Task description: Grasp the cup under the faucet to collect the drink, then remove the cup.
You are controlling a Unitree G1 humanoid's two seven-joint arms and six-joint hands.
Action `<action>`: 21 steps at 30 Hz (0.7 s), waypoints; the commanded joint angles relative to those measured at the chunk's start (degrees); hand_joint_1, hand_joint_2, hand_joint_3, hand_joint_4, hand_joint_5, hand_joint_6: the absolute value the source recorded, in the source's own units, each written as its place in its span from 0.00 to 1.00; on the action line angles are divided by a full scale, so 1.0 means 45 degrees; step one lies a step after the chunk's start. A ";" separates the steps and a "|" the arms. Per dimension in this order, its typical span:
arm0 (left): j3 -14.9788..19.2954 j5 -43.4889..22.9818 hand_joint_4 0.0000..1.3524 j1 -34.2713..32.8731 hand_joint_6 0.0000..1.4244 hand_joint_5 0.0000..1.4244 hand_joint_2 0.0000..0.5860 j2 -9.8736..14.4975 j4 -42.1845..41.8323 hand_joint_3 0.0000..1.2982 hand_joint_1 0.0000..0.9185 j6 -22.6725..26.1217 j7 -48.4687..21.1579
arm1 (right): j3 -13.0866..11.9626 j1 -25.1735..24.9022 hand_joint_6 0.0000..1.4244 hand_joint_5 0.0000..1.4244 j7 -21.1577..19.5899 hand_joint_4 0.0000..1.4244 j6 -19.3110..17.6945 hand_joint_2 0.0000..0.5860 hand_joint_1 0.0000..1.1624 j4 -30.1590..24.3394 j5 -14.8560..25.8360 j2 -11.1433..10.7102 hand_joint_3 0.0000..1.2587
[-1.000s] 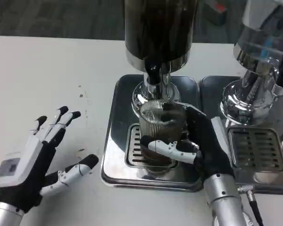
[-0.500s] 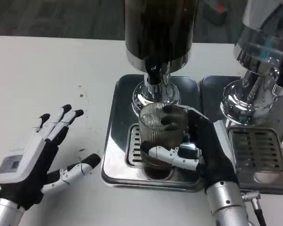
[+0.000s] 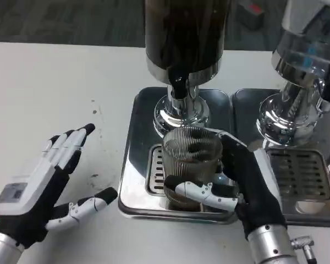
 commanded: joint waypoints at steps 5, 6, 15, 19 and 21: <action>0.0054 0.0040 0.00 0.0615 0.00 0.00 0.27 0.0552 -0.0395 0.00 0.00 0.0030 -0.0329 | 0.0057 0.0525 0.61 0.45 0.0354 0.38 -0.0108 0.38 0.86 -0.1165 0.0237 0.0053 0.33; 0.0068 0.0024 0.00 0.0652 0.00 0.00 0.27 0.0583 -0.0433 0.00 0.00 0.0052 -0.0361 | 0.0074 0.0575 0.61 0.45 0.0393 0.38 -0.0098 0.38 0.86 -0.1238 0.0234 0.0052 0.33; 0.0322 -0.0184 0.00 0.1276 0.00 0.00 0.27 0.0748 -0.1166 0.00 0.00 0.0093 -0.0554 | 0.0181 0.1309 0.64 0.47 0.0858 0.39 -0.0090 0.38 0.86 -0.2536 0.0584 0.0108 0.35; 0.0546 -0.0228 0.00 0.1625 0.00 0.00 0.27 0.0758 -0.1559 0.00 0.00 0.0136 -0.0636 | 0.0293 0.1424 0.65 0.48 0.1087 0.40 -0.0036 0.38 0.85 -0.3136 0.0635 0.0014 0.35; 0.0694 -0.0262 0.00 0.1821 0.00 0.00 0.27 0.0729 -0.1795 0.00 0.00 0.0186 -0.0694 | 0.0307 0.1464 0.65 0.48 0.1253 0.40 -0.0063 0.38 0.85 -0.3419 0.0472 -0.0222 0.36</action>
